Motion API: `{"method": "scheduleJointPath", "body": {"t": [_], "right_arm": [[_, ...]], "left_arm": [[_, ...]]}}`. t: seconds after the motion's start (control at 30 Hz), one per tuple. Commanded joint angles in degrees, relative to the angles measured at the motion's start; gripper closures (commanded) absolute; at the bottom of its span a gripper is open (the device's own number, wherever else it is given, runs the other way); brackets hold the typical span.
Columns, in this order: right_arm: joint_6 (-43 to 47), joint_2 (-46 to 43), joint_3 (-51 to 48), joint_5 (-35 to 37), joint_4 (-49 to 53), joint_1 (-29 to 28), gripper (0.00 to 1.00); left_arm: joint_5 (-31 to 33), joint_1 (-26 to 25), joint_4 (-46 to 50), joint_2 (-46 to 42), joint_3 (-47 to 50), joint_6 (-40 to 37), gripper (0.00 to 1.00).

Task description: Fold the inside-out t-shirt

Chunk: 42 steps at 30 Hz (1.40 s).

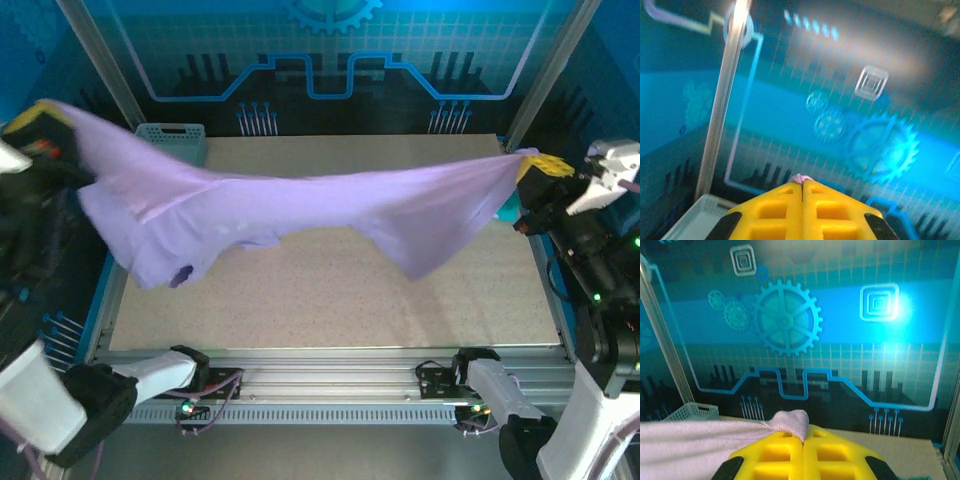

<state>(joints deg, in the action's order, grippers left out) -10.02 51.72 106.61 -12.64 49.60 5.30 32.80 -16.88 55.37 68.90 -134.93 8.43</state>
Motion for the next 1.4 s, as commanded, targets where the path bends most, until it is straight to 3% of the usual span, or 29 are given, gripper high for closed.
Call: {"method": "scheduleJointPath", "body": {"t": [0.0, 0.1, 0.27, 0.43, 0.7, 0.93, 1.17, 1.37], "right_arm": [[-0.7, 7.4, -4.0, -0.2, -3.3, 0.8, 1.00], [-1.7, 13.3, -3.7, -1.2, -7.6, 0.8, 1.00], [-1.2, 19.1, 1.5, -0.8, -8.4, 0.7, 1.00], [0.9, 17.7, 5.5, 1.1, -5.0, 0.9, 1.00], [2.7, 5.7, 6.2, 5.3, 0.8, 0.8, 1.00], [3.1, -2.1, 11.5, 8.6, 4.9, 0.8, 1.00], [4.0, -1.1, 16.0, 10.2, 3.5, 0.8, 1.00], [5.2, 4.2, 8.8, 9.3, -3.7, 0.9, 1.00]], "left_arm": [[-1.4, 4.3, -0.3, 10.5, 2.6, -2.9, 1.00], [-6.9, 8.7, 0.6, 19.2, -4.1, -0.9, 1.00], [-11.0, 10.1, 1.0, 26.9, -15.3, -0.3, 1.00], [-13.4, 10.1, -0.8, 21.4, -14.1, 0.6, 1.00], [-15.8, 10.1, -7.7, -1.7, 2.0, 3.3, 1.00], [-16.6, 10.1, -11.3, -12.9, 2.0, 2.5, 1.00], [-16.8, 10.1, -14.4, -10.3, 0.0, -0.6, 1.00], [-13.2, 10.1, -19.3, 0.2, 3.5, -6.0, 1.00]]}}
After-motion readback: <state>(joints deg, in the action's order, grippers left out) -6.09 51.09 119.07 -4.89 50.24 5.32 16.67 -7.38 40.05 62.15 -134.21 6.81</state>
